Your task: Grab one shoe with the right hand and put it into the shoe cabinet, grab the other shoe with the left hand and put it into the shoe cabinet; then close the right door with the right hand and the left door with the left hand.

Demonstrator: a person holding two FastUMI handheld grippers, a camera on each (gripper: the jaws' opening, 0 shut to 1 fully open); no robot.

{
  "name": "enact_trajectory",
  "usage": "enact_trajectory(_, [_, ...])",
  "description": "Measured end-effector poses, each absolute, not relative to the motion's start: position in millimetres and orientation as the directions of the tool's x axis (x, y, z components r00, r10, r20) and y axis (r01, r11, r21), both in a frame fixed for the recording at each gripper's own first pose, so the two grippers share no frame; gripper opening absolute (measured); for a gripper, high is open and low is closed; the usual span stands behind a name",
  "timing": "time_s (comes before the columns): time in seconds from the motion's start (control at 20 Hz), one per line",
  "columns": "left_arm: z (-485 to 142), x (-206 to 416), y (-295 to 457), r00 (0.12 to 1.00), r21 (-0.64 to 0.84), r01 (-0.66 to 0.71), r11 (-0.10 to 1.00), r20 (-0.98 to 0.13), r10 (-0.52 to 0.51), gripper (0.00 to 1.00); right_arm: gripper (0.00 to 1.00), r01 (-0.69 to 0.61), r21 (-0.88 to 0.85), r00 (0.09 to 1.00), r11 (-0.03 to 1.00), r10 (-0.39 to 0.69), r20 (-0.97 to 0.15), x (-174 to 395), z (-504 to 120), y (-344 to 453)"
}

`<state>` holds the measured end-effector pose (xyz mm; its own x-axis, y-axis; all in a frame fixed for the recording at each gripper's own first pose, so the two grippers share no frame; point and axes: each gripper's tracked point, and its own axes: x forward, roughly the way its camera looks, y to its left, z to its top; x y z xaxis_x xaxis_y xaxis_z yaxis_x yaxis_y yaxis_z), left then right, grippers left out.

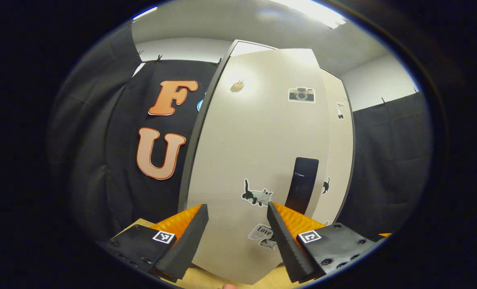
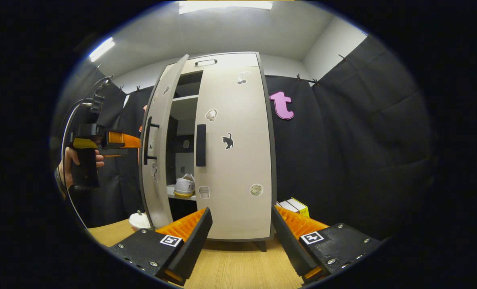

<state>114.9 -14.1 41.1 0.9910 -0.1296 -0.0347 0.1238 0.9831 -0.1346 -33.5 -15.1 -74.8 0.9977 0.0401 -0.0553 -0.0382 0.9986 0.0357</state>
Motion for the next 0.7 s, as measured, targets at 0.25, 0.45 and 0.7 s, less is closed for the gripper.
enact_trajectory(0.25, [38.7, 122.9, -41.4, 0.985, -0.104, 0.165, 0.981, -0.031, -0.169, 0.96, 0.92, -0.004, 0.037, 0.998, 0.999, 0.006, -0.057, -38.9, -73.6, -30.3])
enact_trajectory(0.45, [36.9, 133.4, -50.6, 0.985, -0.082, 0.167, 0.983, -0.034, -0.170, 0.96, 0.92, 0.010, 0.028, 0.999, 1.000, -0.008, -0.049, -41.7, -70.7, -37.0])
enact_trajectory(0.7, [32.4, 154.9, -62.6, 0.985, -0.052, 0.166, 0.985, -0.034, -0.168, 0.96, 0.92, 0.012, 0.019, 0.999, 1.000, -0.011, -0.050, -43.2, -71.5, -37.3])
